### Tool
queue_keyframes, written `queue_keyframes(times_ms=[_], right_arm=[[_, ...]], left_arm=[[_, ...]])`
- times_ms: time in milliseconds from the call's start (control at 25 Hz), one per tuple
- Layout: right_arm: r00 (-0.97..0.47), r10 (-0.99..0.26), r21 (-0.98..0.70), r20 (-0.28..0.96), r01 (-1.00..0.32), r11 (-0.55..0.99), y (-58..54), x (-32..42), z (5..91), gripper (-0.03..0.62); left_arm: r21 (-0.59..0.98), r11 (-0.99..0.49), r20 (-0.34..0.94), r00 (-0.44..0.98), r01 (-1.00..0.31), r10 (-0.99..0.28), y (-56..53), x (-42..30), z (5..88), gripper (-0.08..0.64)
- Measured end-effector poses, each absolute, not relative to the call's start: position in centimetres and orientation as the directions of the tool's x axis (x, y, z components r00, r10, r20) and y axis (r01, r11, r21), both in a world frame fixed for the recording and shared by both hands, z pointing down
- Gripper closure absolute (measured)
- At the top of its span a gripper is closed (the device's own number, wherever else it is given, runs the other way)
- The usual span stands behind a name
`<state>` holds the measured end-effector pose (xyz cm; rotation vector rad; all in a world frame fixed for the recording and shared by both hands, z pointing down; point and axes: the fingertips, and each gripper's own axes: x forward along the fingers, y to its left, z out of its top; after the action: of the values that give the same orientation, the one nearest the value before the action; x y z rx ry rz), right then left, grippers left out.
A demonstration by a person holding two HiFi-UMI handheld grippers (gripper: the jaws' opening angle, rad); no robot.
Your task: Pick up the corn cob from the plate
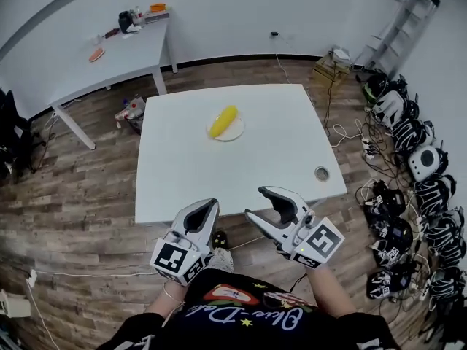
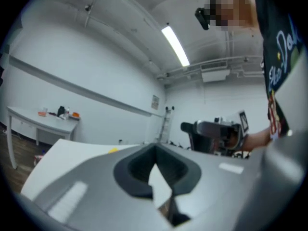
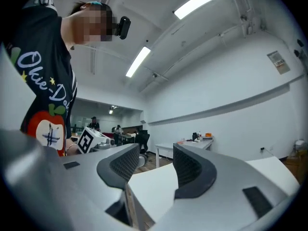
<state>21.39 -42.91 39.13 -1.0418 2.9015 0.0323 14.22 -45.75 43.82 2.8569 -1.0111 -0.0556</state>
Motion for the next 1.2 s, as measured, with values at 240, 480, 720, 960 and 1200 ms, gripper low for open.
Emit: queue_keyframes(times_ms=[240,480,720,960,1200], right_arm=[[-0.831,-0.549,0.12,0.086,-0.538,0.834,-57.1,21.3,41.3,0.376],[-0.843,-0.401,0.252,0.359,-0.326,0.911,-67.6,20.3,46.0,0.364],[-0.637,-0.217,0.363,0.739,0.106,0.926,-74.6,21.2,53.7,0.362],[-0.366,-0.044,0.254,0.929,0.55,0.795,-75.4,19.9,59.5,0.357],[-0.254,0.059,0.113,0.965,0.611,0.783,-77.5,19.8,62.3,0.357]], left_arm=[[0.116,-0.759,0.001,0.765,-0.64,-0.644,-57.0,13.2,43.2,0.563],[0.187,-0.651,0.062,0.67,-0.736,-0.74,-62.1,9.4,43.8,0.563],[0.249,-0.482,0.093,0.516,-0.84,-0.852,-63.6,5.1,44.3,0.563],[0.281,-0.294,0.153,0.345,-0.914,-0.926,-61.0,1.2,45.6,0.563],[0.301,-0.177,0.189,0.241,-0.937,-0.952,-59.1,-0.3,46.0,0.563]])
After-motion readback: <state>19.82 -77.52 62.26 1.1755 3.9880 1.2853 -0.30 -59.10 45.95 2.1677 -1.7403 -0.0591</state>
